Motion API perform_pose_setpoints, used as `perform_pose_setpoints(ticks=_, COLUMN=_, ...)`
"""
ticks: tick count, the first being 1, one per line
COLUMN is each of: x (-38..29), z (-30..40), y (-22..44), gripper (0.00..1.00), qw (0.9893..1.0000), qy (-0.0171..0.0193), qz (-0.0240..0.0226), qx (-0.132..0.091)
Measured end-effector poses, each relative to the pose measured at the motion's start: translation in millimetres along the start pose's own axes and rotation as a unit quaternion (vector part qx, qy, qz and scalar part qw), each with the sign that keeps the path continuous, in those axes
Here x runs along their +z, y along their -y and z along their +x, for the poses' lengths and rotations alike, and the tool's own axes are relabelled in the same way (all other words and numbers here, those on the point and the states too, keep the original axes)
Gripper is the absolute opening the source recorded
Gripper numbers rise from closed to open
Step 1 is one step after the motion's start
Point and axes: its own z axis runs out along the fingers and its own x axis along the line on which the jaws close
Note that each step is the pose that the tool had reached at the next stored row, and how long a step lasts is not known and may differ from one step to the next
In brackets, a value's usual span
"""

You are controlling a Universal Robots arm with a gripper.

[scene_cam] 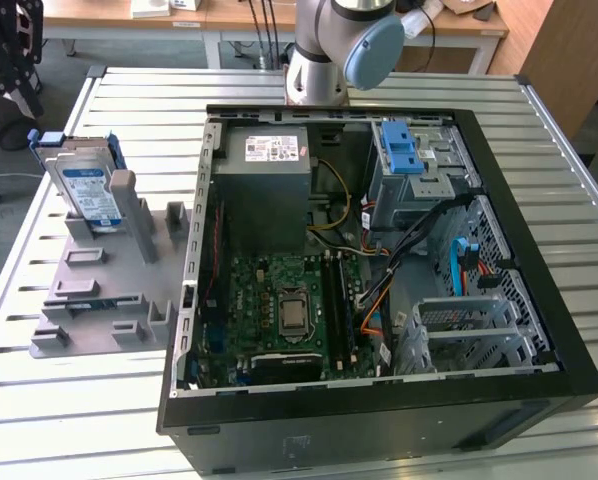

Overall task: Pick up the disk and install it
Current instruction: 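Pick up the disk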

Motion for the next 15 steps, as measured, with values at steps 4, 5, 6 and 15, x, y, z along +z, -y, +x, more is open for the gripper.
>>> perform_pose_setpoints(ticks=4, x=2.0, z=0.0, y=-0.1, gripper=0.11, qw=1.0000, qy=0.0001, qz=0.0011, qx=-0.007)
perform_pose_setpoints(ticks=5, x=2.5, z=-0.2, y=-0.2, gripper=0.11, qw=1.0000, qy=0.0000, qz=0.0013, qx=-0.007)
perform_pose_setpoints(ticks=6, x=2.9, z=-0.2, y=-0.1, gripper=0.11, qw=1.0000, qy=-0.0001, qz=0.0013, qx=-0.008)
perform_pose_setpoints(ticks=15, x=6.7, z=-0.5, y=-0.3, gripper=0.11, qw=0.9971, qy=-0.0061, qz=0.0013, qx=-0.075)
